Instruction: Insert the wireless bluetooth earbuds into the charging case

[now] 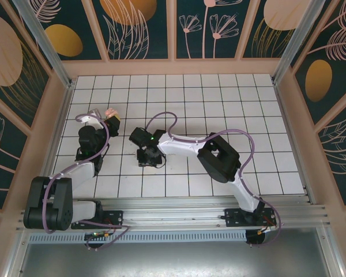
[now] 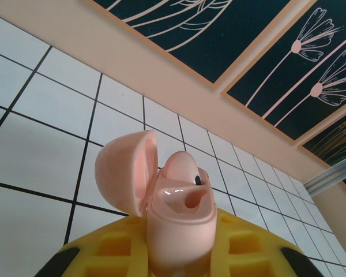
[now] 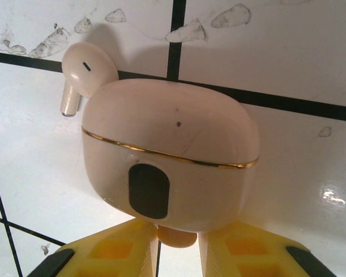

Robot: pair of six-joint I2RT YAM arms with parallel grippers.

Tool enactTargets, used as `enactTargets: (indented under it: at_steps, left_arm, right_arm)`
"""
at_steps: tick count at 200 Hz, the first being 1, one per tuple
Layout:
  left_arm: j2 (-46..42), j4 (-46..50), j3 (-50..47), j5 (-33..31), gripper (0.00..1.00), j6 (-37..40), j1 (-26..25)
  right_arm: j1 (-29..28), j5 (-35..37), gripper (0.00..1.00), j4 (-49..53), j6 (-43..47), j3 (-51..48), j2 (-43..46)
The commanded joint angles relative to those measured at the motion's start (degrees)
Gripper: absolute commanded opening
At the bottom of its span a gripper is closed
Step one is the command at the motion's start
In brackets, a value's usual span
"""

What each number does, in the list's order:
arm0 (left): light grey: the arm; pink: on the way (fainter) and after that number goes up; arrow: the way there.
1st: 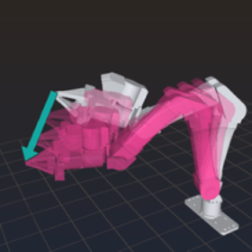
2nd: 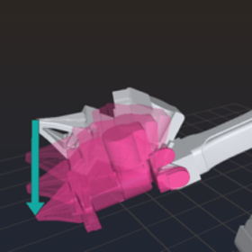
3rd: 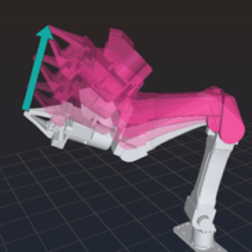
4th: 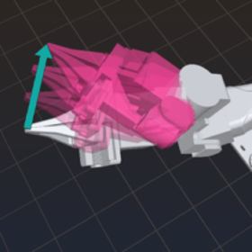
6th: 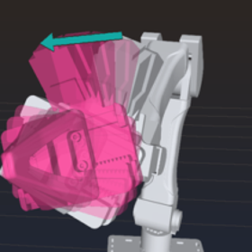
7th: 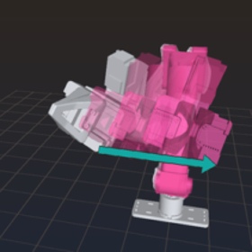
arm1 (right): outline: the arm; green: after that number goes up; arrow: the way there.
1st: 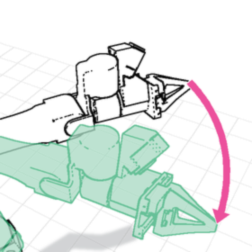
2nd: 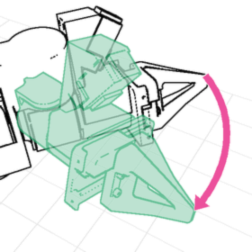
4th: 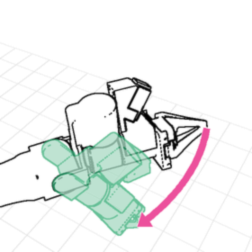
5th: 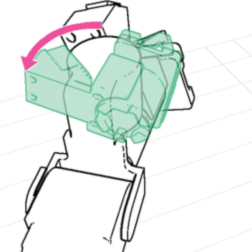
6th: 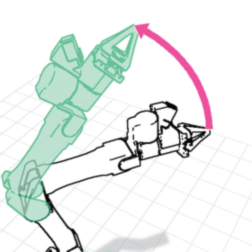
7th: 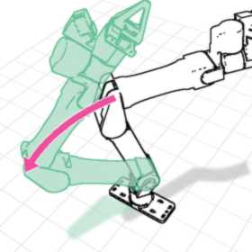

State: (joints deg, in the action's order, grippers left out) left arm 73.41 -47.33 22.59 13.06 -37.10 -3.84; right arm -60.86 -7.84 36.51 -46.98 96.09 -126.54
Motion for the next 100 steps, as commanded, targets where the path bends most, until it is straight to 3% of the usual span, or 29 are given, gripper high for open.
enactTargets:
  at_steps: [1,50,100]
  left_arm:
    - [-1.3,-1.8,-0.4,0.9,0.03,1.3,0.3]
    - [-2.0,-1.3,-0.3,1.2,0.04,2.6,0.3]
    - [-1.6,-1.8,-0.3,1.9,0.04,2.4,0.3]
  right_arm:
    - [-0.2,2.6,0.23,1.9,0.0,-1.8,0.8]
    - [0.9,3.7,0.21,3.2,0.6,-6.3,6.0]
    - [4.3,4.1,0.21,3.4,4.4,-17.1,16.1]
